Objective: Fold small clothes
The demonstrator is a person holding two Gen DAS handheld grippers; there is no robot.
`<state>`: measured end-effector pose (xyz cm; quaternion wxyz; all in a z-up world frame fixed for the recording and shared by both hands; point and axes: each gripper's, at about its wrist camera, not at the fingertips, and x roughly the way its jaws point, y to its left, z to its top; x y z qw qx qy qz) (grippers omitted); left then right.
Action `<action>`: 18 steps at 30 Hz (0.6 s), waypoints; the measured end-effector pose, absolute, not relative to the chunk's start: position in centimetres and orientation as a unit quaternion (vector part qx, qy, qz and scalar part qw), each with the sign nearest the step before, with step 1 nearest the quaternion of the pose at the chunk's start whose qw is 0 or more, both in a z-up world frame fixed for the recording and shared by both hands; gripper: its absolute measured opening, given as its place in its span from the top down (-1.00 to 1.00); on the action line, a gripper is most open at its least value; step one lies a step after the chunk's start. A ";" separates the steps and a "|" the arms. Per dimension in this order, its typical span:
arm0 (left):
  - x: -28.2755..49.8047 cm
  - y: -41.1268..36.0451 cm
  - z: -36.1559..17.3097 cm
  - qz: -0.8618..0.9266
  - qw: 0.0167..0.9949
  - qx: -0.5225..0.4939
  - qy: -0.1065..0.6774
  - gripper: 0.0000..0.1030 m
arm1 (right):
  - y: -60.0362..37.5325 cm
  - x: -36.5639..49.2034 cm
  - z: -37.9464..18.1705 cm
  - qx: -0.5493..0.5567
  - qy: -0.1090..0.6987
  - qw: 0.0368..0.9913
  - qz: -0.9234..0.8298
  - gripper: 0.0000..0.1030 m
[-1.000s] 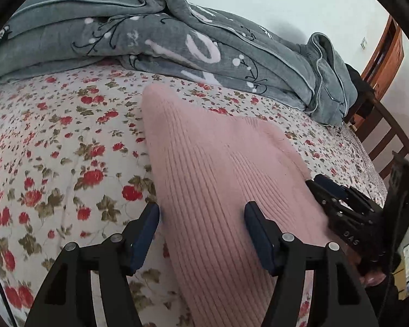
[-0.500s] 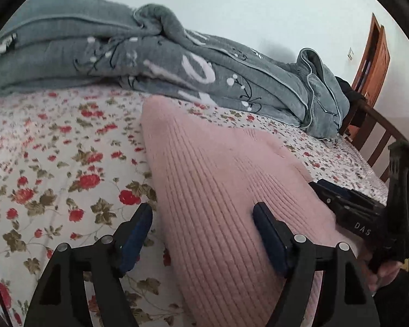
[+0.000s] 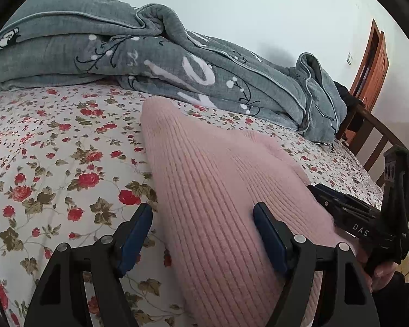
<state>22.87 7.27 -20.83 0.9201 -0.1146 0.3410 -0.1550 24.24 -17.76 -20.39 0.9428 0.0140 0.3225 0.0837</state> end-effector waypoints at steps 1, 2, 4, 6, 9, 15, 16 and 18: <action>22.9 7.3 -20.8 -0.155 0.920 -0.115 0.341 -0.48 | -17.7 24.2 -20.4 0.013 0.322 0.943 0.083 -0.02; 22.9 7.3 -20.8 -0.156 0.920 -0.115 0.342 -0.48 | -17.7 24.2 -20.4 0.013 0.322 0.943 0.082 -0.02; 22.9 7.4 -20.9 -0.157 0.919 -0.118 0.343 -0.49 | -17.7 24.3 -20.4 0.015 0.322 0.943 0.084 -0.02; 22.8 7.3 -20.8 -0.156 0.919 -0.120 0.343 -0.50 | -17.8 24.3 -20.4 0.017 0.323 0.942 0.086 -0.02; 22.9 7.4 -20.8 -0.156 0.918 -0.120 0.343 -0.50 | -17.8 24.3 -20.5 0.019 0.323 0.942 0.086 -0.03; 22.9 7.4 -20.8 -0.157 0.918 -0.120 0.344 -0.51 | -18.1 24.4 -20.6 0.027 0.325 0.941 0.088 -0.07; 22.8 7.3 -20.8 -0.156 0.918 -0.121 0.344 -0.51 | -18.2 24.4 -20.6 0.029 0.326 0.941 0.088 -0.08; 22.8 7.3 -20.8 -0.156 0.918 -0.122 0.344 -0.51 | -18.2 24.5 -20.7 0.032 0.327 0.940 0.089 -0.09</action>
